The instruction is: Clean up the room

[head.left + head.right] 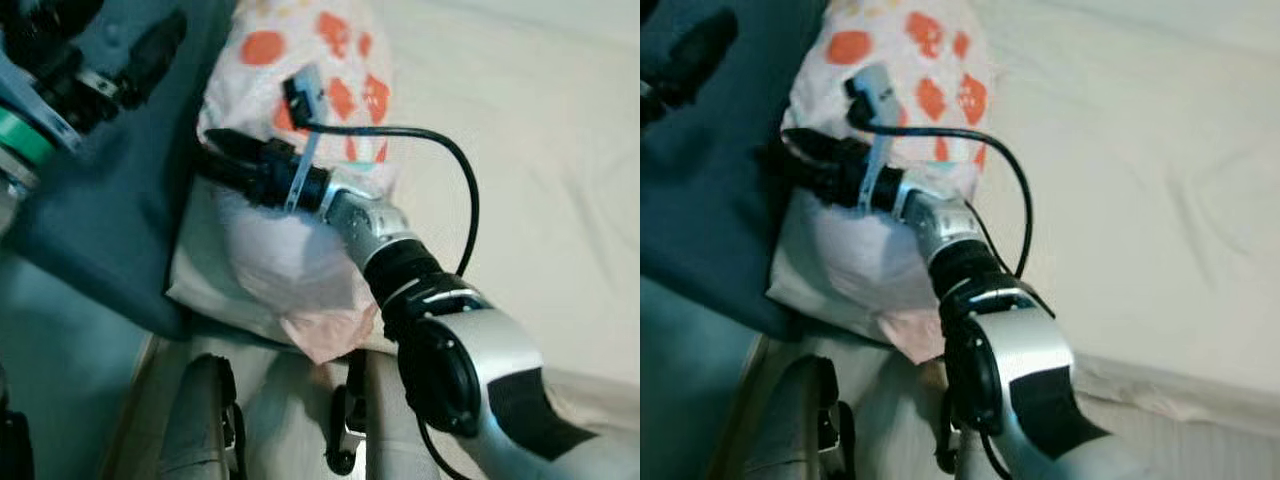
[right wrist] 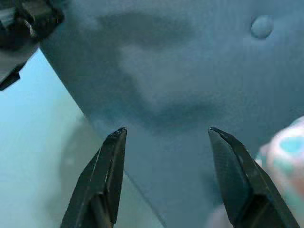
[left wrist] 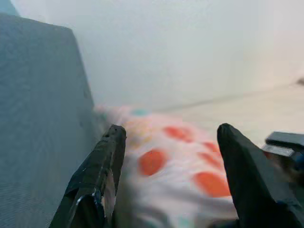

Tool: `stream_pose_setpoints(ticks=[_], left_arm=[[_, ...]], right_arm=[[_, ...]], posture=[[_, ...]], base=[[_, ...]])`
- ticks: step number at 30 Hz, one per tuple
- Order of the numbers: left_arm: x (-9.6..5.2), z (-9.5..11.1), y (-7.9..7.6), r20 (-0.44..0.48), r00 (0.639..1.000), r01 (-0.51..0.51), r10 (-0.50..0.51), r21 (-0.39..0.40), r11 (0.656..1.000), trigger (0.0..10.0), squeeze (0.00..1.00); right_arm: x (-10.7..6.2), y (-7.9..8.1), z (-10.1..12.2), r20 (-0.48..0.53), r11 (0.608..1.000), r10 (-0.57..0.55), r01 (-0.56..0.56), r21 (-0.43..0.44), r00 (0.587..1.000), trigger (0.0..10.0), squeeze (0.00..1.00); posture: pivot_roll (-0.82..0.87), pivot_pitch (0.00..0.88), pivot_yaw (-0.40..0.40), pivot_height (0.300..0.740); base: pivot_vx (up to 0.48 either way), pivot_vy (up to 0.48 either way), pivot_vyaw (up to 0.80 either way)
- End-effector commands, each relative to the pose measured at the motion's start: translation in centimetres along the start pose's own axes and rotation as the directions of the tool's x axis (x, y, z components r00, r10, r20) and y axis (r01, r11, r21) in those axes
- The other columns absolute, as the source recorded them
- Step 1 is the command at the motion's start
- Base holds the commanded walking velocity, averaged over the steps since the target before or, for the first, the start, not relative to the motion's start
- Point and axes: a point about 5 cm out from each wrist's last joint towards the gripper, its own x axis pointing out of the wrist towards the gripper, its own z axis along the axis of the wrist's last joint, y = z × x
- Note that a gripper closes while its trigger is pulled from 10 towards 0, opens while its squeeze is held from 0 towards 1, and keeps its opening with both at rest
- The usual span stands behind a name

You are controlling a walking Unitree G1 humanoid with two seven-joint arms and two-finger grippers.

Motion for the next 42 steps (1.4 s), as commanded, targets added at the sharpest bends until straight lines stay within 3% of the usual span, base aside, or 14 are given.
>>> stream_pose_setpoints(ticks=[1,6,9,16,22,27,29,31,33,35,36,38,39,42], left_arm=[[-0.3,0.3,-0.1,0.002,1.000,0.019,-0.019,-0.012,1.000,10.0,0.00],[0.0,-0.9,-1.2,-0.020,0.998,0.062,-0.063,-0.047,0.997,10.0,0.00],[0.2,-2.0,-2.1,-0.041,0.994,0.102,-0.105,-0.065,0.993,10.0,0.00],[0.1,-2.9,-3.0,-0.087,0.980,0.172,-0.180,-0.089,0.981,10.0,0.00],[-0.5,-8.9,-4.7,-0.261,0.960,0.107,-0.100,0.012,0.994,10.0,0.00],[-0.7,-13.1,-4.4,-0.363,0.927,-0.050,0.095,0.132,0.990,10.0,0.00],[-2.1,-17.2,-5.0,-0.477,0.861,-0.081,0.179,0.218,0.973,10.0,0.00],[-2.1,-17.2,-5.0,-0.477,0.861,-0.081,0.179,0.218,0.973,10.0,0.00],[-5.4,-21.2,-5.9,-0.651,0.752,0.059,0.110,0.232,0.971,10.0,0.00],[-5.4,-21.2,-5.9,-0.651,0.752,0.059,0.110,0.232,0.971,10.0,0.00],[-7.4,-22.8,-5.5,-0.724,0.681,0.113,0.105,0.246,0.963,10.0,0.00],[-7.4,-22.8,-5.5,-0.724,0.681,0.113,0.105,0.246,0.963,10.0,0.00],[-9.0,-23.7,-4.3,-0.769,0.621,0.135,0.155,0.299,0.945,10.0,0.00],[-11.1,-22.8,-0.4,-0.775,0.580,0.105,0.251,0.377,0.920,10.0,0.00]], right_arm=[[-1.2,-0.5,0.2,0.028,1.000,-0.016,0.016,0.001,0.999,10.0,0.00],[-4.6,-1.3,3.1,0.133,0.981,-0.102,0.123,-0.153,0.986,10.0,0.00],[-9.0,-0.6,5.2,0.208,0.935,-0.193,0.244,-0.259,0.959,10.0,0.00],[-14.8,0.5,6.2,0.277,0.842,-0.355,0.434,-0.321,0.893,10.0,0.00],[-21.0,-2.2,0.8,0.186,0.625,-0.723,0.745,-0.234,0.665,10.0,0.00],[-21.8,-3.0,-2.4,0.103,0.530,-0.826,0.826,-0.191,0.554,10.0,0.00],[-21.3,-3.0,-3.6,0.073,0.501,-0.853,0.851,-0.158,0.516,10.0,0.00],[-21.3,-3.0,-3.6,0.073,0.501,-0.853,0.851,-0.158,0.516,10.0,0.00],[-20.8,-2.5,-3.4,0.075,0.508,-0.850,0.849,-0.145,0.522,10.0,0.00],[-20.8,-2.5,-3.4,0.075,0.508,-0.850,0.849,-0.145,0.522,10.0,0.00],[-20.8,-2.3,-3.4,0.077,0.508,-0.850,0.849,-0.145,0.522,10.0,0.00],[-20.8,-2.3,-3.4,0.077,0.508,-0.850,0.849,-0.145,0.522,10.0,0.00],[-21.0,-2.1,-3.5,0.077,0.505,-0.852,0.851,-0.146,0.519,10.0,0.00],[-21.4,-2.1,-3.9,0.083,0.490,-0.859,0.858,-0.153,0.505,10.0,0.00]], posture=[[0.07,0.263,-0.004,0.615],[0.04,0.252,0.006,0.615],[0.02,0.241,0.013,0.615],[0.00,0.223,0.013,0.615],[-0.02,0.210,0.019,0.615],[-0.03,0.192,0.011,0.615],[-0.02,0.190,0.009,0.615],[-0.02,0.190,0.009,0.615],[-0.03,0.189,0.007,0.615],[-0.03,0.189,0.007,0.615],[-0.03,0.190,0.005,0.615],[-0.03,0.190,0.005,0.615],[-0.03,0.190,0.004,0.615],[-0.02,0.191,0.003,0.615]], base=[[0.000,0.000,0.00],[0.000,0.000,0.00],[0.000,0.000,0.00],[0.000,0.000,0.00],[0.000,0.000,0.00],[0.000,0.000,0.00],[0.000,0.000,0.00],[0.000,0.000,0.00],[0.000,0.000,0.00],[0.000,0.000,0.00],[0.000,0.000,0.00],[0.000,0.000,0.00],[0.000,0.000,0.00],[0.000,0.000,0.00]])
